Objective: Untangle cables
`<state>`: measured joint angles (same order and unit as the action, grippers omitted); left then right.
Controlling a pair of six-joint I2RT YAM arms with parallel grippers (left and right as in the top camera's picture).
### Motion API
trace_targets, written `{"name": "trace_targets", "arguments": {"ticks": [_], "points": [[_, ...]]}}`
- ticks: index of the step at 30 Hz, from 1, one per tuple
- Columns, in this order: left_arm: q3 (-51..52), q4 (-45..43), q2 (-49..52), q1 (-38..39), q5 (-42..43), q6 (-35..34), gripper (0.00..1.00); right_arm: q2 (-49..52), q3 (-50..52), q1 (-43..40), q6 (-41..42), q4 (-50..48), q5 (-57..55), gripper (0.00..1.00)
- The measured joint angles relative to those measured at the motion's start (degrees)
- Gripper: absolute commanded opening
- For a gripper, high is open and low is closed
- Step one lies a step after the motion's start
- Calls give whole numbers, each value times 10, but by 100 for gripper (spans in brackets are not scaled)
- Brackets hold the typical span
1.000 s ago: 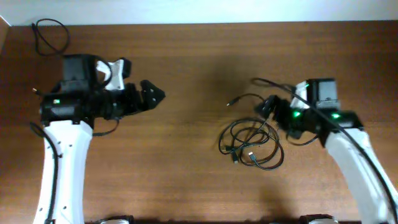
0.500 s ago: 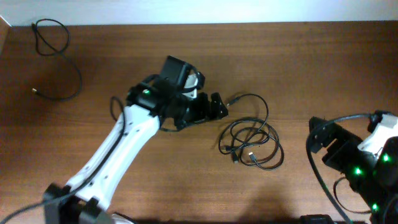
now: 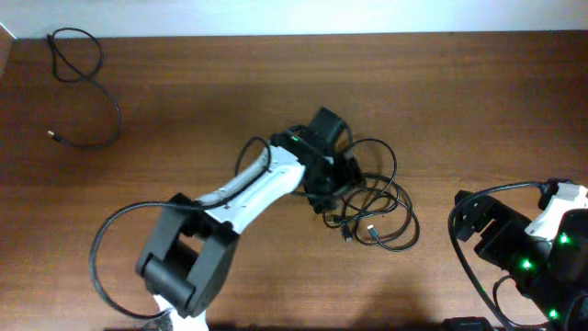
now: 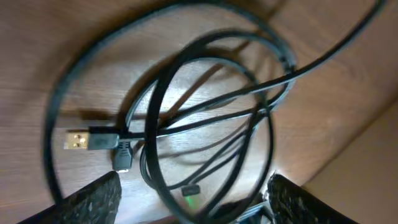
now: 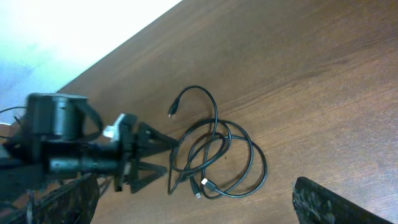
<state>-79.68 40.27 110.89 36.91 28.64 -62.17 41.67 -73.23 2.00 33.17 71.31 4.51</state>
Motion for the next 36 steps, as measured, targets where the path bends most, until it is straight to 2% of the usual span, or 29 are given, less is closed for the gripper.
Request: {"name": "trace_targets", "arguments": {"ticks": [1,3,4,5,8,12,15,19,24,29,36], "points": [[0,-3,7,10,-3,-7,60,0,0,0,0,1,0,98],[0,-5,30,33,-13,-18,18,0,0,0,0,8,0,98],[0,-8,37,38,-16,-24,4,0,0,0,0,11,0,98],[0,-12,42,41,-18,-24,0,0,0,0,0,13,0,98],[0,-15,52,43,-47,-13,0,0,0,0,0,14,0,99],[-4,-8,50,19,-67,70,0,0,0,0,0,20,0,98],[-32,20,26,-32,-75,141,0,0,2,0,0,21,0,98],[-114,28,-95,-107,-61,262,0,2,21,0,0,18,8,98],[-158,16,-259,-106,-31,402,0,31,56,0,0,-11,52,99],[-159,7,-342,-100,-30,481,0,95,59,0,0,-13,102,98],[-159,4,-351,-100,-45,510,0,174,59,0,-49,-52,210,98]]}}
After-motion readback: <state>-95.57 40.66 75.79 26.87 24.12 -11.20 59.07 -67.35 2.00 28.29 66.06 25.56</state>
